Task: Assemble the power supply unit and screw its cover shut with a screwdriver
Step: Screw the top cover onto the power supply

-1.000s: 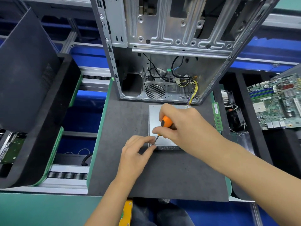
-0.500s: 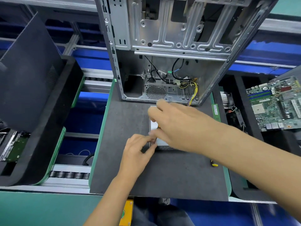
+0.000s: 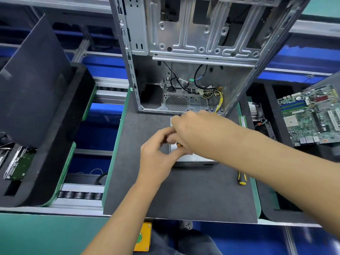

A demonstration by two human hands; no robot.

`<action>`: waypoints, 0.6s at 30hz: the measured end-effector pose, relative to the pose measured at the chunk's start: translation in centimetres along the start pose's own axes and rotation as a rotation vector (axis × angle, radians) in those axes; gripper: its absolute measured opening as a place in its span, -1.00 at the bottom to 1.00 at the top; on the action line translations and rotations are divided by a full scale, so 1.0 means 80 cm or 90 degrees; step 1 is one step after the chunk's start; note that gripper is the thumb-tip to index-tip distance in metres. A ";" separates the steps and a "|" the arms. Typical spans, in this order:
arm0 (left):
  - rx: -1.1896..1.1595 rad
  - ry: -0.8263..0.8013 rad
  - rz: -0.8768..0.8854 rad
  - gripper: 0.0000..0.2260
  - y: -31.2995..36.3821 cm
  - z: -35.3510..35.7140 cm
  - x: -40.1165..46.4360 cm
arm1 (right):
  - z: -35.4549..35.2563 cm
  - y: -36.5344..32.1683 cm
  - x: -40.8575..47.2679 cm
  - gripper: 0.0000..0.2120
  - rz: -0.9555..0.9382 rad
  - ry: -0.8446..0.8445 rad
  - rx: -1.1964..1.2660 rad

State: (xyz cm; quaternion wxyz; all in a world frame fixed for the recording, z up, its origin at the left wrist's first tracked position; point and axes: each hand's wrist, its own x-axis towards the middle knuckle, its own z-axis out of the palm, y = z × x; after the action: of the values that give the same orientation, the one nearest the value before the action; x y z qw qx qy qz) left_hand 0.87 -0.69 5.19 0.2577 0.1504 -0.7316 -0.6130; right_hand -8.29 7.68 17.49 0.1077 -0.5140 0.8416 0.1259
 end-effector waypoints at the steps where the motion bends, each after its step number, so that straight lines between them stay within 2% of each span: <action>1: -0.013 -0.005 -0.013 -0.69 0.002 0.001 0.002 | -0.001 0.000 -0.001 -0.70 0.015 0.010 0.001; 3: -0.020 -0.008 -0.015 -0.81 0.002 0.001 0.004 | -0.002 0.003 -0.004 -0.66 -0.002 0.009 0.070; 5: -0.015 -0.037 -0.010 -0.83 0.000 -0.004 0.008 | -0.008 0.009 -0.005 -0.74 -0.071 0.016 0.116; 7: -0.004 -0.084 -0.009 -0.76 -0.001 -0.011 0.009 | -0.015 0.016 -0.004 -0.83 -0.100 0.033 0.099; 10: -0.010 -0.156 0.016 -0.68 -0.002 -0.017 0.007 | -0.016 0.009 -0.004 -0.90 -0.078 0.078 -0.038; 13: -0.029 -0.125 -0.018 -0.71 0.003 -0.009 0.007 | -0.014 -0.007 -0.004 -0.95 -0.023 0.054 -0.101; 15: -0.009 -0.085 -0.020 -0.72 0.001 -0.006 0.007 | -0.015 -0.004 -0.005 -0.85 0.006 0.065 -0.053; 17: 0.005 -0.094 -0.039 -0.82 0.001 -0.010 0.007 | -0.020 0.003 -0.009 -0.76 -0.054 0.075 0.010; 18: -0.007 -0.116 -0.047 -0.82 0.002 -0.014 0.008 | -0.022 0.007 -0.010 -0.82 -0.097 0.068 0.024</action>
State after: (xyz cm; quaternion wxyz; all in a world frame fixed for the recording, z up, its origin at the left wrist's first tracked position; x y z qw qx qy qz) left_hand 1.02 -1.92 5.57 0.1684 0.1194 -0.7425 -0.6372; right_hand -8.49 8.04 19.47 0.0815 -0.5807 0.8067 0.0736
